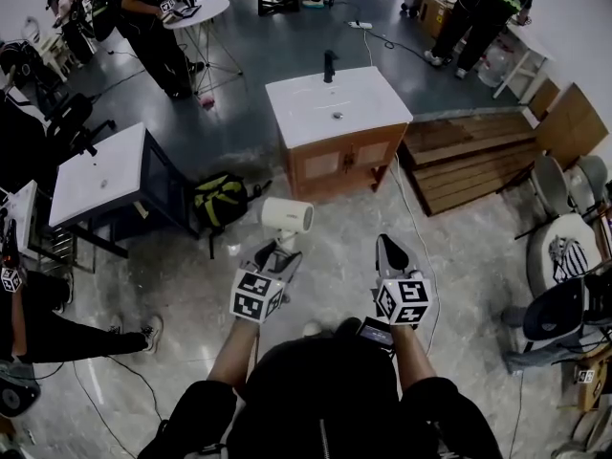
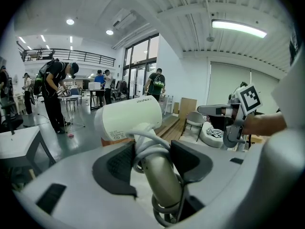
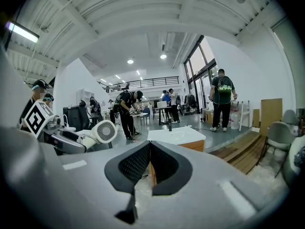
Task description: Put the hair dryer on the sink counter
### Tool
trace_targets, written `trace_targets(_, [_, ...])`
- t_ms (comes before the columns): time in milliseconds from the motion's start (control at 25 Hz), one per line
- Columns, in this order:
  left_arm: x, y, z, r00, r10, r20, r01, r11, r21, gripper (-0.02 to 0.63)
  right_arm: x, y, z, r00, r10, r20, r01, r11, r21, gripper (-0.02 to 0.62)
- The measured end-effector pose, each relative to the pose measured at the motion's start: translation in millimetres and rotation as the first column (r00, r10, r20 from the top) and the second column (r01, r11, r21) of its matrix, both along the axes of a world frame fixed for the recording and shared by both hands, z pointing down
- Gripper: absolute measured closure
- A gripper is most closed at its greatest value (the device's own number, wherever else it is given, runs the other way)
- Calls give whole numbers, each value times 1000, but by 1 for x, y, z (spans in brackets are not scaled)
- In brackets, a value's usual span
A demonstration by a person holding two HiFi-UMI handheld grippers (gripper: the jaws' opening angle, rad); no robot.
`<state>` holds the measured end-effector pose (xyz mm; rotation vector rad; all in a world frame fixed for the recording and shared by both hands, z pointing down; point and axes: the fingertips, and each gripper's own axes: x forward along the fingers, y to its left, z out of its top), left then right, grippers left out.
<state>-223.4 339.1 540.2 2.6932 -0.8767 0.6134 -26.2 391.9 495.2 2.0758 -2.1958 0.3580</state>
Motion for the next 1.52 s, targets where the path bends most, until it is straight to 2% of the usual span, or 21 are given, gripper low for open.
trace_targets(440, [1,-20,4,1000,16,2,-16,1000,-1,364,1,-18,5,1000,18,14,-18,1000,0,591])
trace_targets(800, [7,-55,14,1000,5,23,-5,1000,-7,364,7,-58,17,999,-1,39,1,1000,-5,591])
trace_targets(1240, [25,-121,25,998,-42,37,43,999,-33,364,24,-141,29,996,-64,59,66,997,-32,591])
trace_targets(1520, [52,-180,40,994,-95,49,99,993,-68,364,54,-212,35,991,-118,61,121,991,-51,591])
